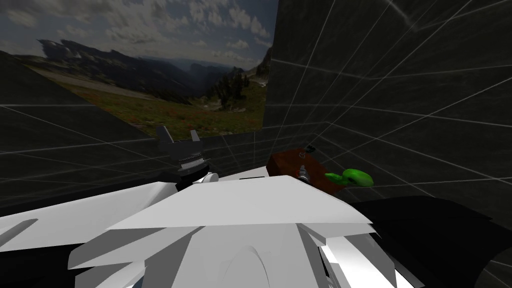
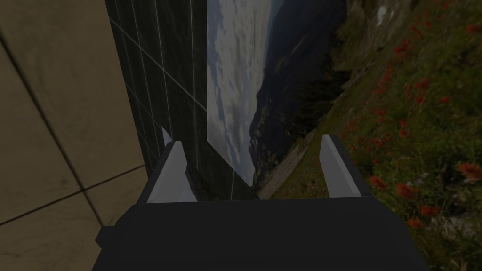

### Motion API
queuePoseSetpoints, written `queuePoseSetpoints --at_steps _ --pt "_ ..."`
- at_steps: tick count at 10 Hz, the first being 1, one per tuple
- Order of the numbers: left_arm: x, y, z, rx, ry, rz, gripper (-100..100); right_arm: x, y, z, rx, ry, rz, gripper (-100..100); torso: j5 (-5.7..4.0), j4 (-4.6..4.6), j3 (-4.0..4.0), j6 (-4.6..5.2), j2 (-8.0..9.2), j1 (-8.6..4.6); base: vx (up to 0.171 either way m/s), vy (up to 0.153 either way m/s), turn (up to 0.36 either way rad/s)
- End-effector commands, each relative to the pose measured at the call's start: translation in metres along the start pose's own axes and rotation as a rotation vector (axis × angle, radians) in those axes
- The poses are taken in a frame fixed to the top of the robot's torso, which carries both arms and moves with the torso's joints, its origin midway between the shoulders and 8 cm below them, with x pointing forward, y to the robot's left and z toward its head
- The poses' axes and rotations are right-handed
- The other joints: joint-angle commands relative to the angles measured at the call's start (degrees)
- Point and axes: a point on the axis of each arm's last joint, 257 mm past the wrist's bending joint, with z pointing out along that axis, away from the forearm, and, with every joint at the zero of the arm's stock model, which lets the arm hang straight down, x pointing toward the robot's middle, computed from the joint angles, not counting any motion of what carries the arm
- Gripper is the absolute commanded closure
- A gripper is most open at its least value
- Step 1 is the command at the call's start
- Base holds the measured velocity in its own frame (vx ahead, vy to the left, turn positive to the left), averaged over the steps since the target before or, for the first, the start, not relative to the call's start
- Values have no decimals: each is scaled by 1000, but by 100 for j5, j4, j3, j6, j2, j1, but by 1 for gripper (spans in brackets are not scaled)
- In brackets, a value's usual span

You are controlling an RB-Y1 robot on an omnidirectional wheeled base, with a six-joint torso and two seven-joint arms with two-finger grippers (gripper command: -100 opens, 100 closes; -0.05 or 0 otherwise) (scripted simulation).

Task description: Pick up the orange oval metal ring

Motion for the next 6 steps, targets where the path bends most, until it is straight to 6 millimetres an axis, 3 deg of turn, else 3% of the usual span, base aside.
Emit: queuePoseSetpoints --at_steps 1,4,6 --pt "0 0 0 0 0 0 0 -7 18 -3 -47 -9 75 -100 0 0 0 0 0 0 26 -25 106" --pt "0 0 0 0 0 0 0 -13 33 -7 -85 -14 152 -100 -1 0 -1 -1 -3 -4 27 -25 62" --pt "0 0 0 0 0 0 0 -25 59 -16 -154 -22 261 -100 -1 0 -1 0 -2 -3 30 -33 76"
